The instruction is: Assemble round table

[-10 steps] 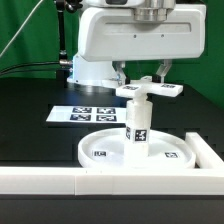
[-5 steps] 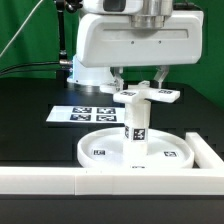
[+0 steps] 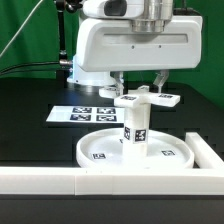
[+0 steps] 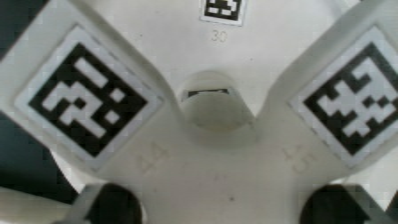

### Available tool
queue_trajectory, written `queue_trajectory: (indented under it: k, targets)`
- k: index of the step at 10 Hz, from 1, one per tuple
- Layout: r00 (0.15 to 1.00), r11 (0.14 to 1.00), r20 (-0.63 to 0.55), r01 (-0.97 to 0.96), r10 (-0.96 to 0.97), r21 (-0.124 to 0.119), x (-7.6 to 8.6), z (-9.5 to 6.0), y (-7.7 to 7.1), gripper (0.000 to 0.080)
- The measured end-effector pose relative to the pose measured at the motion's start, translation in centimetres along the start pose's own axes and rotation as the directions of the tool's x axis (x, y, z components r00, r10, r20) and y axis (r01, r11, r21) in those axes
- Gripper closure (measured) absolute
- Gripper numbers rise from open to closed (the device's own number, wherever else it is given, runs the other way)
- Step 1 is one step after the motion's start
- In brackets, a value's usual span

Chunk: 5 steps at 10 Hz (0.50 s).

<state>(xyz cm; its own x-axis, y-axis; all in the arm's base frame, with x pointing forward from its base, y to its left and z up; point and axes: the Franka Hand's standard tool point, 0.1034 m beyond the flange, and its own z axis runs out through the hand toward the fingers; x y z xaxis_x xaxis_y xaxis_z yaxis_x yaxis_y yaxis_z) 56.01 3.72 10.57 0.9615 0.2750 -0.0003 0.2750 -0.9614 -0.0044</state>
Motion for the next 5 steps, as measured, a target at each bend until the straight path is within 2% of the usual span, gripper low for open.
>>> queue_trajectory:
  k: [5]
  targets:
    - [1.0,1.0,0.0,-0.006,0.006,0.0,0.0,0.0,0.0,0.0357]
